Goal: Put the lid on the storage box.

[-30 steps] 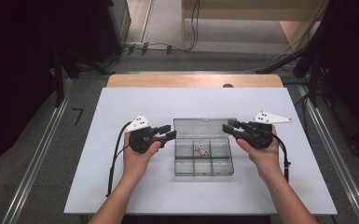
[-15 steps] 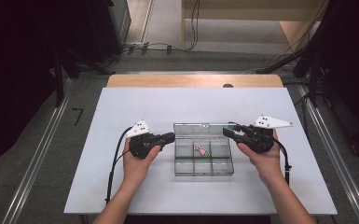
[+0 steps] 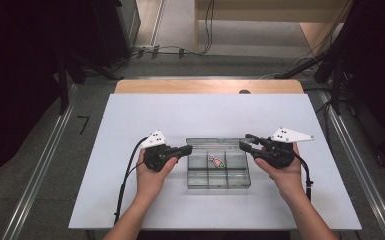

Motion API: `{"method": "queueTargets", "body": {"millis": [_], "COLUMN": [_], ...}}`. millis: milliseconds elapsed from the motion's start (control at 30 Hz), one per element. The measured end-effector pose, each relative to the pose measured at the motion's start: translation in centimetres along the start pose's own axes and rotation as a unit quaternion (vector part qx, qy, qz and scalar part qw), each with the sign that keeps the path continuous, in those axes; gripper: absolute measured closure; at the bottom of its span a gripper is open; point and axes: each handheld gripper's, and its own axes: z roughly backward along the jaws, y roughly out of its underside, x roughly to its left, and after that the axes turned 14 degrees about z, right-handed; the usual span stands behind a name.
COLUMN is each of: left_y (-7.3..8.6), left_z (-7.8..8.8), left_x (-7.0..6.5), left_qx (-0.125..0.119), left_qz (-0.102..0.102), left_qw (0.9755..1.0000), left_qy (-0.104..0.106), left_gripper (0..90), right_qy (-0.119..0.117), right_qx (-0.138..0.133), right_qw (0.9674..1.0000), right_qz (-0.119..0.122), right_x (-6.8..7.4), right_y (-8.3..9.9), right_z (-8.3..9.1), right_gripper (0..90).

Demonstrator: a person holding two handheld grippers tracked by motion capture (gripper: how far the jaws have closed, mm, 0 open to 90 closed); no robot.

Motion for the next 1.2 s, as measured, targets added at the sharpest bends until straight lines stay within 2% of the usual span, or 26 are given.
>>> {"method": "queueTargets", "body": {"millis": [233,467,767,1000,1200], "left_y": [0.0,0.1,0.3,0.5,0.6], "left_z": [0.0,-0.1,0.0,0.1,0.1], "left_x": [0.0,-0.2,-0.2,-0.4,-0.7], "left_qx": [-0.001,-0.001,0.004,0.006,0.005], "left_qz": [0.002,0.001,0.0,-0.002,-0.004], "left_qw": [1.0,1.0,0.9999,0.9999,0.9998], "left_qy": [0.005,0.008,0.012,0.016,0.02], "left_gripper": [89.3,89.3,89.0,89.0,89.0], "right_qy": [-0.003,-0.007,-0.009,-0.009,-0.013], "right_qx": [0.003,0.001,0.019,0.028,0.031], "right_qw": [1.0,1.0,0.9997,0.9995,0.9994], "right_qz": [0.004,0.005,0.011,0.006,0.001], "right_x": [0.0,0.0,0.4,1.0,1.5], "right_y": [0.3,0.3,1.2,1.8,2.4], "right_z": [0.2,0.7,1.7,2.3,2.4], "right_gripper": [53.4,47.4,44.8,49.1,59.6]}}
